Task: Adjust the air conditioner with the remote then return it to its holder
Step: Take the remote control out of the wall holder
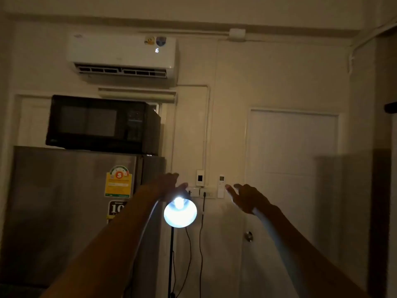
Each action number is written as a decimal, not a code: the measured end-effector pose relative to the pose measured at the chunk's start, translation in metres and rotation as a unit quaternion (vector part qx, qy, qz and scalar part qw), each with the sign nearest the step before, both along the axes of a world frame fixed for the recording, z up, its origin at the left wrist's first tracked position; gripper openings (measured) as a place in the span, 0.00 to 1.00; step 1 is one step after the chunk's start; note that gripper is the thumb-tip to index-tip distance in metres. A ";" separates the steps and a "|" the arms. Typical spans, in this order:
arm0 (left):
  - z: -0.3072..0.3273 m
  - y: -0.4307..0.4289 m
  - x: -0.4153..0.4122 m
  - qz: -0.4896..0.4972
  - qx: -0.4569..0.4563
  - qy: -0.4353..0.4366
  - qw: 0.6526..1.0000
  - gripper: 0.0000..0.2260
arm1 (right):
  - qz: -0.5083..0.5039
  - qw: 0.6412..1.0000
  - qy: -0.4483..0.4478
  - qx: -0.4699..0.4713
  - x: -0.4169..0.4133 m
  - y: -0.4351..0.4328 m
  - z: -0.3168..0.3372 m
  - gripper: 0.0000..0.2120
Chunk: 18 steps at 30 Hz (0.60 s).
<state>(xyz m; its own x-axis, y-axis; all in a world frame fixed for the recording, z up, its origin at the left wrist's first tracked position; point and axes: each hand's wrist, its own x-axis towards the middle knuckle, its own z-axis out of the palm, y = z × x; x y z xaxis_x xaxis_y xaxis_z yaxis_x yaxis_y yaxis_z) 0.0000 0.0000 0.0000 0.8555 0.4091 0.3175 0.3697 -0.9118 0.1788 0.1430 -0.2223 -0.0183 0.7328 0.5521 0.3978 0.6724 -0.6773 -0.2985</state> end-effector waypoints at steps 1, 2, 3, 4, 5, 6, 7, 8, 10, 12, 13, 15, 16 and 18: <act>-0.012 0.015 0.041 -0.012 -0.014 0.010 1.000 0.35 | -0.003 1.000 0.004 -0.003 0.038 0.017 -0.013 0.32; -0.002 0.019 0.043 -0.005 -0.002 0.000 1.000 0.35 | -0.002 1.000 -0.002 0.009 0.042 0.020 -0.006 0.33; 0.006 0.019 0.044 0.000 0.006 0.007 1.000 0.34 | -0.003 1.000 -0.006 0.011 0.044 0.021 0.000 0.33; 0.017 0.019 0.043 0.002 0.005 0.007 1.000 0.34 | -0.010 1.000 -0.004 0.024 0.044 0.019 0.009 0.33; 0.025 0.018 0.045 -0.002 0.009 0.009 1.000 0.33 | -0.010 0.999 -0.017 0.027 0.046 0.019 0.014 0.33; 0.030 0.015 0.049 -0.004 0.014 0.018 1.000 0.33 | -0.013 0.999 -0.027 0.025 0.049 0.019 0.017 0.33; 0.033 0.018 0.060 -0.008 0.014 0.022 1.000 0.33 | -0.015 0.999 -0.031 0.026 0.059 0.021 0.018 0.33; 0.035 0.018 0.073 -0.007 0.019 0.036 0.999 0.33 | -0.018 0.999 -0.028 0.018 0.070 0.022 0.016 0.34; 0.033 0.018 0.099 -0.011 0.018 0.060 0.998 0.33 | -0.021 1.000 -0.009 0.011 0.096 0.023 0.013 0.34; 0.030 0.015 0.123 -0.012 0.023 0.075 0.997 0.33 | -0.023 1.000 -0.005 0.015 0.122 0.023 0.009 0.34; 0.030 0.014 0.135 -0.011 0.022 0.081 0.996 0.33 | -0.021 0.999 -0.004 0.023 0.137 0.024 0.009 0.34; 0.031 0.011 0.163 -0.003 0.022 0.082 0.996 0.32 | -0.021 0.999 -0.003 0.025 0.165 0.027 0.008 0.33; 0.029 0.012 0.179 0.002 0.021 0.079 0.997 0.32 | -0.021 1.000 -0.002 0.019 0.181 0.029 0.006 0.33; 0.026 0.009 0.209 0.005 0.021 0.075 0.997 0.32 | -0.015 1.000 -0.001 0.010 0.212 0.033 0.002 0.34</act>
<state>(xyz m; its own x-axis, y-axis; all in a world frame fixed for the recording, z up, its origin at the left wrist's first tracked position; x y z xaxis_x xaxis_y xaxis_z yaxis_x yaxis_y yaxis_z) 0.2093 0.0087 0.0262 0.8901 0.4075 0.2043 0.3991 -0.9132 0.0827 0.3550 -0.1895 -0.0166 0.7483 0.5212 0.4104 0.6520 -0.6917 -0.3105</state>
